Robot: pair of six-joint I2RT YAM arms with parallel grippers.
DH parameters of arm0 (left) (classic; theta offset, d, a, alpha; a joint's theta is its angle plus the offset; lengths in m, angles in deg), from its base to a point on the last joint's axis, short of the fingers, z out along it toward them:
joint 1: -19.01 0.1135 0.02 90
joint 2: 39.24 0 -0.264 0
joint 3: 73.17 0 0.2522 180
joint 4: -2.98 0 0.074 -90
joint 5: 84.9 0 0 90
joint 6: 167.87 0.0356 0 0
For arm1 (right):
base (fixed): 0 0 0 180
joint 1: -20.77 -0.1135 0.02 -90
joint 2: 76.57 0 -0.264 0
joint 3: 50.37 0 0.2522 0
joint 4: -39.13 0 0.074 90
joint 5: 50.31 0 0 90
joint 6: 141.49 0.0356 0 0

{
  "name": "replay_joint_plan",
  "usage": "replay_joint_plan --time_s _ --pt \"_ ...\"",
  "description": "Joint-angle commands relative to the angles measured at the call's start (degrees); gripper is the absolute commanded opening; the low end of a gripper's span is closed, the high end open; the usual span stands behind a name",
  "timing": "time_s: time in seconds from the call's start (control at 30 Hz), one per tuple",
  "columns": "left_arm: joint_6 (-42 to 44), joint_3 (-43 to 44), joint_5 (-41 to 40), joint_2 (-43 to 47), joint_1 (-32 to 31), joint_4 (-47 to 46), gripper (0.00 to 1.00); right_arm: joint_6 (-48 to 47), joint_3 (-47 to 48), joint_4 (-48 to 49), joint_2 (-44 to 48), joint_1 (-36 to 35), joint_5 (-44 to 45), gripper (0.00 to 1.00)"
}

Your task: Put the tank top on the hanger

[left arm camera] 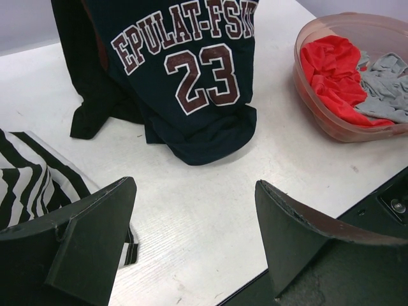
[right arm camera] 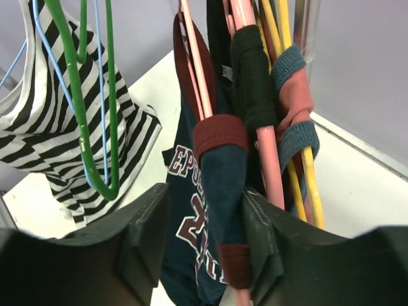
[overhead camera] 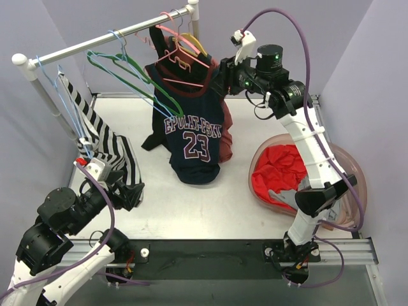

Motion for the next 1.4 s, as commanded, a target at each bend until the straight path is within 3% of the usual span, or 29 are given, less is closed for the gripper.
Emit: replay_joint_plan --time_s 0.0,0.33,0.53,0.77,0.93,1.13,1.37 --pt "-1.55 0.22 0.4 0.22 -0.12 -2.59 0.86 -1.74 -1.98 3.99 5.98 -1.08 -0.72 0.51" --pt "-3.92 1.71 0.93 0.49 -0.21 -2.33 0.86 -6.58 -8.83 2.5 13.97 -1.34 4.28 0.7" --pt "-5.77 2.15 2.07 -0.39 -0.29 -3.12 0.86 -1.14 -17.62 3.02 23.37 5.41 6.67 1.0" --pt "-8.14 4.52 2.08 -1.97 -0.47 -3.04 0.89 7.74 -33.44 1.45 41.89 20.36 5.95 1.0" --pt "-10.34 6.45 1.46 -2.41 -0.82 -1.98 0.91 11.88 -40.39 -6.18 51.14 26.24 20.35 1.0" --pt "-12.45 8.04 0.49 -2.15 -0.82 -0.31 0.92 7.06 -44.87 -15.94 57.66 27.13 41.34 1.0" --pt "-14.65 7.6 -0.03 -0.13 -0.91 -0.31 0.93 2.65 -44.62 -21.49 60.21 27.05 47.53 1.0"
